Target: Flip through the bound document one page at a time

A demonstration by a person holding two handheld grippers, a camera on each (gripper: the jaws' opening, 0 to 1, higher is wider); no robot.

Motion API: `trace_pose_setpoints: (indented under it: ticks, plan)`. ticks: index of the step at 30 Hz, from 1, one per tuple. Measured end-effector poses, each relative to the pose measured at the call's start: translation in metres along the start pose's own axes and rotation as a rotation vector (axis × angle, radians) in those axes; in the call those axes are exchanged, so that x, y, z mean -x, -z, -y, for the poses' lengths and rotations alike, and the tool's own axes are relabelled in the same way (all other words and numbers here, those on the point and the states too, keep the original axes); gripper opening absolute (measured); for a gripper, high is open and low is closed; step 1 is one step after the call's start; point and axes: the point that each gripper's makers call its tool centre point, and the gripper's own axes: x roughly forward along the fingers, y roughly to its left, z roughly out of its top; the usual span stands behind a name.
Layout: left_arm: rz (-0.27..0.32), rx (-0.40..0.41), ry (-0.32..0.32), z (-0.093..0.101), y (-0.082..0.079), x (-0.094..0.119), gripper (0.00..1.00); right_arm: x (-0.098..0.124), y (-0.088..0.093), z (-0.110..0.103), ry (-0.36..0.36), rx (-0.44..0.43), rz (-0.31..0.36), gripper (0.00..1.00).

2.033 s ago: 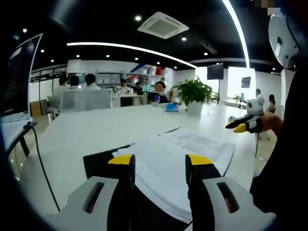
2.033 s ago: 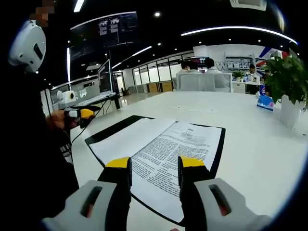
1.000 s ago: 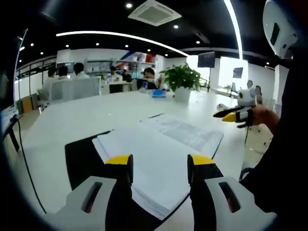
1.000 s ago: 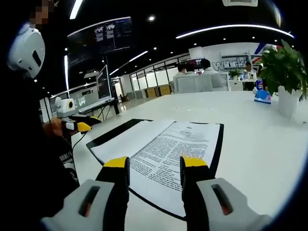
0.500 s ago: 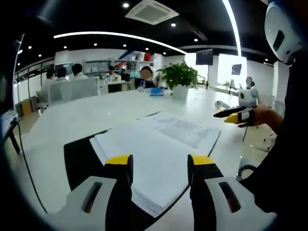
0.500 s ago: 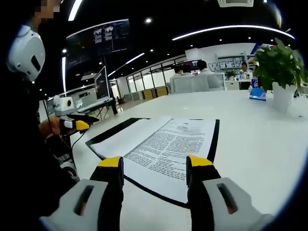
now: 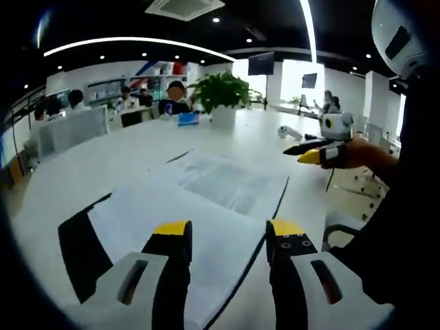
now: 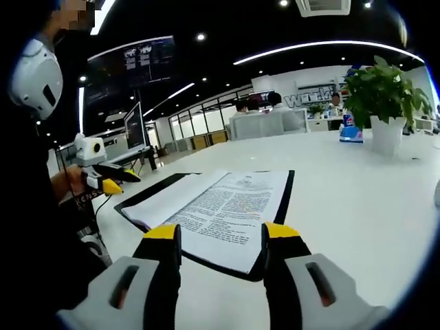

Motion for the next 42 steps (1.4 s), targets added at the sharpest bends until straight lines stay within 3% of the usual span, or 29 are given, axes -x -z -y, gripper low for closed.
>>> trace_pose_setpoints:
  ticks: [8, 14, 20, 29, 42]
  plan:
    - [-0.026, -0.054, 0.093, 0.023, -0.012, -0.032, 0.40, 0.015, -0.005, 0.006, 0.014, 0.004, 0.027, 0.45]
    - [-0.061, -0.087, 0.142, 0.036, -0.014, -0.060, 0.37, 0.031, 0.005, 0.016, 0.033, -0.041, 0.049, 0.44]
    - [-0.105, -0.126, 0.191, 0.048, -0.008, -0.087, 0.38, 0.040, 0.016, 0.024, 0.061, -0.072, 0.042, 0.41]
    - [-0.172, -0.172, 0.203, 0.049, 0.002, -0.120, 0.38, 0.044, 0.028, 0.033, 0.085, -0.093, 0.041, 0.41]
    - [-0.191, -0.161, 0.272, 0.068, 0.008, -0.152, 0.40, 0.047, 0.037, 0.041, 0.104, -0.106, 0.036, 0.39]
